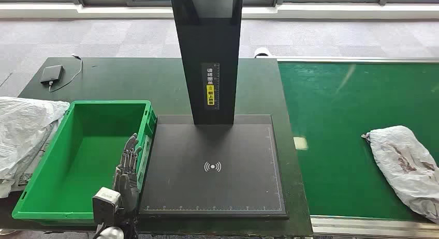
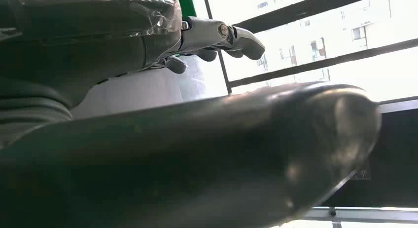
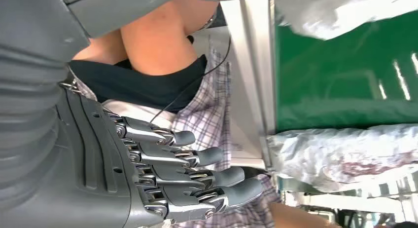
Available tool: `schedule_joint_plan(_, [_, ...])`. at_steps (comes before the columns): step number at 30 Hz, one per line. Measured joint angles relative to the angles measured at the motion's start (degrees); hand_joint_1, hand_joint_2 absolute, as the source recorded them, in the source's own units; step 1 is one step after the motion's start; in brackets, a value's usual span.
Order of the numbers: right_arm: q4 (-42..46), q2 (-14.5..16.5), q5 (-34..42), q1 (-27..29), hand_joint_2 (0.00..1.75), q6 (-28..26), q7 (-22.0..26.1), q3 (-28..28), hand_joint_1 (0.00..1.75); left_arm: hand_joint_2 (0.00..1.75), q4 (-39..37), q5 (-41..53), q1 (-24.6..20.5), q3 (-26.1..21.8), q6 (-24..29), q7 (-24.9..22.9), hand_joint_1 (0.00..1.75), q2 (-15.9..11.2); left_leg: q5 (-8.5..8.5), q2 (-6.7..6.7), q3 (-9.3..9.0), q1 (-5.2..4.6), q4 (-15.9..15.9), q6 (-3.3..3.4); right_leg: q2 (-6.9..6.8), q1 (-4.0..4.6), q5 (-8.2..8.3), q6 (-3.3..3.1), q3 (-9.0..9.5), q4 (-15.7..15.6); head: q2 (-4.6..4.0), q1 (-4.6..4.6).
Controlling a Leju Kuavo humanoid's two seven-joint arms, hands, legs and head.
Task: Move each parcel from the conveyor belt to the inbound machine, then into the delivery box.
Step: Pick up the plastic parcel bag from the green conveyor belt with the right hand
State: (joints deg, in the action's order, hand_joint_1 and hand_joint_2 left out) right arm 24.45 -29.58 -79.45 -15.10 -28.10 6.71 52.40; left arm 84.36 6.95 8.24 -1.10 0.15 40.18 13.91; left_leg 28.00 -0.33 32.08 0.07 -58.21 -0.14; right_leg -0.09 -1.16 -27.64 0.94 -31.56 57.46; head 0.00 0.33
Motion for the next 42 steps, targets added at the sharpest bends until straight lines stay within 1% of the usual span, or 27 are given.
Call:
schedule_joint_plan(2, [-0.25,0.28,-0.70,-0.75,1.75,0.03,-0.22,-0.93,0.00,0.00,-0.14,-0.06,-0.18,0.09,0.17,0.01,0.00,-0.03,-0.02,0.01,0.00,0.00,0.01,-0.01,0.00,0.00,0.02,-0.01,0.01,0.01,-0.01,0.00])
schedule_joint_plan(4, [-0.74,1.04,-2.03,-2.37,1.75,0.07,-0.54,-3.10,0.00,0.00,-0.36,-0.11,-0.42,0.22,0.45,0.01,0.00,-0.09,-0.07,0.03,-0.02,0.00,0.02,-0.04,0.02,0.00,0.04,-0.02,0.01,0.02,-0.01,0.00])
schedule_joint_plan(11, [-2.04,5.30,-5.71,-7.97,1.75,0.06,-1.97,-10.74,0.00,0.00,-0.59,0.44,-0.53,0.38,0.61,0.01,0.00,-0.22,-0.31,-0.03,-0.48,0.01,0.03,-0.08,0.00,0.01,0.20,-0.03,-0.04,0.07,0.00,0.00])
schedule_joint_plan(13, [-2.25,6.57,-6.58,-9.38,1.75,0.15,-2.12,-12.45,0.00,0.00,-0.50,0.86,-0.41,0.37,0.61,0.01,0.00,-0.19,-0.32,-0.04,-0.29,0.01,0.03,-0.09,0.00,0.01,0.21,-0.02,-0.03,0.08,0.00,0.00])
schedule_joint_plan(16, [-2.64,8.74,-9.06,-12.22,1.75,1.43,-4.58,-15.27,0.00,0.00,0.20,1.60,0.22,0.21,0.61,0.01,0.00,0.10,-0.31,0.03,0.02,0.02,0.04,-0.10,0.09,0.02,0.21,-0.02,-0.09,0.08,-0.01,0.00])
schedule_joint_plan(18, [-2.97,9.91,-10.19,-14.06,1.75,2.72,-6.50,-17.23,0.00,0.00,0.79,1.93,0.71,0.04,0.61,0.01,0.00,0.36,-0.36,0.02,-0.18,0.02,0.04,-0.09,0.07,0.01,0.25,-0.02,-0.16,0.08,-0.01,0.00])
schedule_joint_plan(21, [-3.45,11.07,-10.56,-15.94,1.75,3.48,-7.50,-19.37,0.00,0.00,1.32,1.97,1.27,-0.30,0.61,0.01,0.00,0.58,-0.47,-0.21,-0.32,0.02,0.02,-0.09,-0.13,0.01,0.31,-0.01,-0.21,0.08,-0.01,0.00])
schedule_joint_plan(25, [-3.90,11.81,-10.56,-17.22,1.75,4.01,-7.68,-20.97,0.00,0.00,1.64,1.99,1.69,-0.63,0.61,0.01,0.00,0.66,-0.47,-0.33,-0.24,0.01,0.02,-0.08,-0.23,0.01,0.31,0.00,-0.22,0.07,0.00,0.00])
schedule_joint_plan(29, [-4.51,12.13,-10.58,-17.67,1.75,7.85,-9.77,-22.67,0.00,0.00,2.07,1.99,1.98,-0.91,0.46,0.01,0.00,0.68,-0.47,-0.34,-0.22,0.01,0.02,-0.08,-0.23,0.00,0.31,0.00,-0.25,0.06,0.00,0.00])
schedule_joint_plan(31, [-4.80,12.25,-10.58,-17.68,1.75,8.46,-10.14,-23.25,0.00,0.00,2.26,1.99,2.19,-1.03,0.44,0.01,0.00,0.69,-0.47,-0.34,-0.20,0.00,0.02,-0.08,-0.23,0.00,0.31,0.00,-0.26,0.06,-0.01,0.00])
schedule_joint_plan(38, [-5.63,12.32,-10.58,-17.72,1.75,11.29,-11.69,-24.32,0.00,0.00,2.45,2.06,2.56,-1.37,0.18,0.01,0.00,0.82,-0.47,-0.34,-0.19,0.00,0.02,-0.08,-0.23,0.00,0.31,0.00,-0.28,0.06,-0.01,0.00])
schedule_joint_plan(42, [-5.95,12.32,-10.58,-17.74,1.75,12.01,-12.18,-24.62,0.00,0.00,2.59,2.30,2.62,-1.51,0.00,0.01,0.00,1.00,-0.47,-0.34,-0.18,0.00,0.01,-0.08,-0.23,0.00,0.31,0.00,-0.31,0.06,-0.01,0.00])
